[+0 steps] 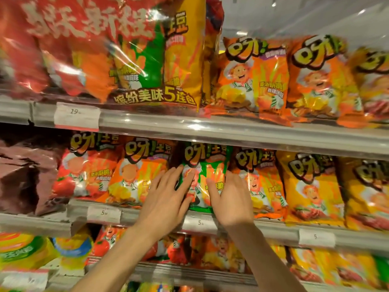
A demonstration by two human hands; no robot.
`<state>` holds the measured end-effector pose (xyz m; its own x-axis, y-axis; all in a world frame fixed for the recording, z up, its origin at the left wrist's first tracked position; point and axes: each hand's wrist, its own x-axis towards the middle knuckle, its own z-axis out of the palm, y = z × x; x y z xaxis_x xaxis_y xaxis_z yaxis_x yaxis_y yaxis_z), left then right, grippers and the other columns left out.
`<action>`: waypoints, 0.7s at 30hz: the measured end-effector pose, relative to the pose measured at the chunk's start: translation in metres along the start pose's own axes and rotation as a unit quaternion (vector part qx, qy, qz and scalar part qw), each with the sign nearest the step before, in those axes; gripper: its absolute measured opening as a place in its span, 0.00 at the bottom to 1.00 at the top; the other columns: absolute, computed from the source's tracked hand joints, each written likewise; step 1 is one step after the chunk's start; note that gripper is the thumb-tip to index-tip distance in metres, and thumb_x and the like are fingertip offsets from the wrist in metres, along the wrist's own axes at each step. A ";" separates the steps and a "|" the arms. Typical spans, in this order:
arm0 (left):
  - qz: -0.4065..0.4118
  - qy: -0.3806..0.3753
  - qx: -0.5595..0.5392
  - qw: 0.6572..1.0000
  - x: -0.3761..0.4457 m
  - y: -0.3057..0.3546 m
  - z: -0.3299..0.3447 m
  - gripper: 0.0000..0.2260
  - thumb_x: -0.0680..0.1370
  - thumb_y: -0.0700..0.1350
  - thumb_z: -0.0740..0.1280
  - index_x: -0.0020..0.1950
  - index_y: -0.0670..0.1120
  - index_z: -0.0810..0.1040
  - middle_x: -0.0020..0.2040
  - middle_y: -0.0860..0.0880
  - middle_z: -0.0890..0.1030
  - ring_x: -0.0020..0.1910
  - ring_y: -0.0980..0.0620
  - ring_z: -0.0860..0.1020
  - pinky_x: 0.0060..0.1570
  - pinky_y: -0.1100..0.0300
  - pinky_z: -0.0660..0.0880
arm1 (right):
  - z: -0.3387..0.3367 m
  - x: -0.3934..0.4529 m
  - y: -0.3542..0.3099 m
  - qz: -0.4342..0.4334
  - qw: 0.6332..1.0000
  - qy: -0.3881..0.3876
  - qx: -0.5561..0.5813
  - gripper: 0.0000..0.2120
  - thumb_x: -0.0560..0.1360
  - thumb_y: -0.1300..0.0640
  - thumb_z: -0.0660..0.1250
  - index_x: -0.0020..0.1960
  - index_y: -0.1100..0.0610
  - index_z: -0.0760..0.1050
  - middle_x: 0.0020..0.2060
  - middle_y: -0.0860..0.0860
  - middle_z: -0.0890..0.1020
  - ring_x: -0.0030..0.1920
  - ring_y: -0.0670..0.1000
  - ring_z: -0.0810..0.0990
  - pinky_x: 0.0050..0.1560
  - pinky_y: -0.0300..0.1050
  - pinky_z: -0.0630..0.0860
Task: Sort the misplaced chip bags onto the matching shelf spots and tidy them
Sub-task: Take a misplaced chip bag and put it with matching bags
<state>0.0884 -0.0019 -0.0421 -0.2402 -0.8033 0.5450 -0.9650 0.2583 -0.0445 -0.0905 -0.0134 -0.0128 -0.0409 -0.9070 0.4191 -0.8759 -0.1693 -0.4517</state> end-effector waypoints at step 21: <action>-0.145 0.036 0.060 0.987 -0.010 -0.057 0.001 0.29 0.82 0.64 0.48 0.81 0.53 0.60 0.79 0.40 0.62 0.80 0.38 0.55 0.75 0.35 0.54 | 0.033 0.012 -0.001 -0.188 0.967 -0.014 -0.170 0.37 0.81 0.32 0.37 0.83 0.51 0.38 0.82 0.56 0.46 0.82 0.59 0.41 0.80 0.62 0.46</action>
<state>0.1459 -0.0094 -0.0461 0.0512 -0.7927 0.6075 -0.9987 -0.0450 0.0254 -0.0748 -0.0374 -0.0333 0.3197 -0.8169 0.4801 -0.9343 -0.3562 0.0161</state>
